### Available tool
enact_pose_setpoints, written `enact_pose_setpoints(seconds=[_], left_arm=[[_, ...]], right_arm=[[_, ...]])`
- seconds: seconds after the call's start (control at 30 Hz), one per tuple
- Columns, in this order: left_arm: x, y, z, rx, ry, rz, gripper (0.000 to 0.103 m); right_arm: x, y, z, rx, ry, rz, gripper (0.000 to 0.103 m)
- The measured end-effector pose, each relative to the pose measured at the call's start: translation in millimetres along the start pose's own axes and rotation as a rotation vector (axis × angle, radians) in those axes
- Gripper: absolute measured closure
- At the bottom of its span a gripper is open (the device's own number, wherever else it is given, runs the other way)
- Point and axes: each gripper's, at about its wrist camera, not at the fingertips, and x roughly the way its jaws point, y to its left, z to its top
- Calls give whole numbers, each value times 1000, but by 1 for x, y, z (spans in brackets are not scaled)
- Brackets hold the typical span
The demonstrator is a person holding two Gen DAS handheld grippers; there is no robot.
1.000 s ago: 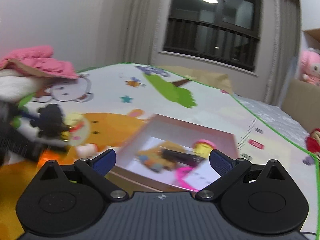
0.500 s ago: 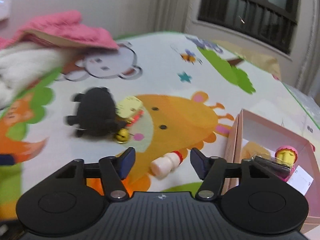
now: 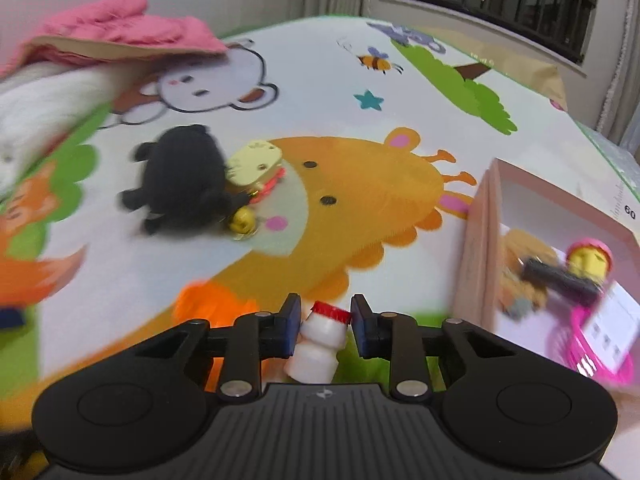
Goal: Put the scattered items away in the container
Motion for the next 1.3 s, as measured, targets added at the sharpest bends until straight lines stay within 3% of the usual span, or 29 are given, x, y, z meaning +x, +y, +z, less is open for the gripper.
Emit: enact_pose_setpoints(seconds=[0.23,0.4,0.43,0.5,0.63,0.7,0.73,0.77,0.87,1.07,1.23,1.27,1.3], left_arm=[[26,-31,18,158,-9,-67,0],[63,-48,34,202,1,-53,0],[70,-51,36,207,7,-44,0],[81,-58,41,226,18,-26,0],[95,-67,45,266,32,5,1],[98,-70,44,284,37,13,8],[99,-71,44,291,41,15,30],[100,-71,44,295,51,13,38],[100,-70,43,283,54,8,39],[66,-61,32,181,37,5,39],[33,-57,6,94,63,-19,38],[28,-58,1,94,65,-20,38],[24,-59,-2,101,67,-20,38]], right_arm=[[-71,-20,-64,86,-21,51,79],[-99,-28,-100,137,-31,27,79],[-102,-29,-105,144,-39,19,77],[-106,-31,-111,157,-51,7,62],[-108,-33,-118,167,-71,-12,54],[-105,-32,-119,169,-72,-12,53],[-104,-31,-118,167,-73,-11,53],[-102,-30,-117,162,-75,-11,53],[-92,-26,-109,135,-79,-22,53],[-65,-19,-90,56,-76,-64,54],[-41,-15,-86,-5,-46,-81,69],[-41,-15,-86,-11,-48,-74,77],[-43,-14,-86,-20,-48,-65,78]])
